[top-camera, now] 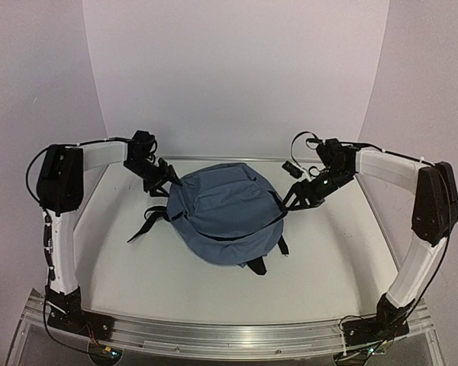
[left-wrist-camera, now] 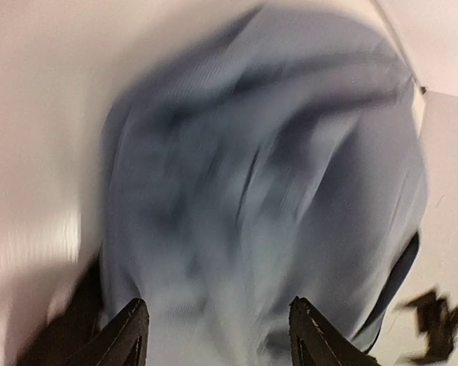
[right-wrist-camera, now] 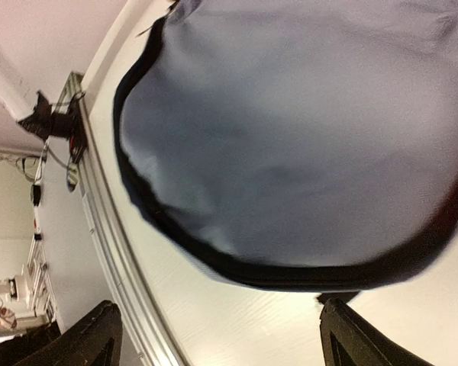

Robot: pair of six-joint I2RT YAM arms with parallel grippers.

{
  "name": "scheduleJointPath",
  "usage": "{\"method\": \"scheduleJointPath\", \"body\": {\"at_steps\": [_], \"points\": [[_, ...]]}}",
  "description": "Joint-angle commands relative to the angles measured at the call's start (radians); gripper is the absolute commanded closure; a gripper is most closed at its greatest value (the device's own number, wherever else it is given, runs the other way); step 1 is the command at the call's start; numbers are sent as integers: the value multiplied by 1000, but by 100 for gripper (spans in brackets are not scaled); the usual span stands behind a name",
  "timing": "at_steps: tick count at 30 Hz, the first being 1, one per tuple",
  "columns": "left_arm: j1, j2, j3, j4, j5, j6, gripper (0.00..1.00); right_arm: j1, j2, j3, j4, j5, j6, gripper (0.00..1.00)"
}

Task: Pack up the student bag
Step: Adjust the student bag at the center of the board.

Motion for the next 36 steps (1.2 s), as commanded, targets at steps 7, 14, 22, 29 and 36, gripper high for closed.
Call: {"method": "scheduleJointPath", "body": {"at_steps": [7, 14, 22, 29, 36], "points": [[-11, -468, -566, 123, -69, -124, 36, -43, 284, 360, 78, 105, 88, 15], [-35, -470, -719, 329, -1, -251, 42, -44, 457, 501, 99, 122, 159, 22], [-79, -295, -588, 359, 30, -231, 38, -43, 467, 454, 141, 89, 184, 21], [-77, -238, -498, 308, -4, -215, 39, -72, 544, 620, 156, 165, 169, 13], [-68, -238, -487, 256, -38, -194, 37, -73, 637, 694, 163, 192, 160, 11]]}}
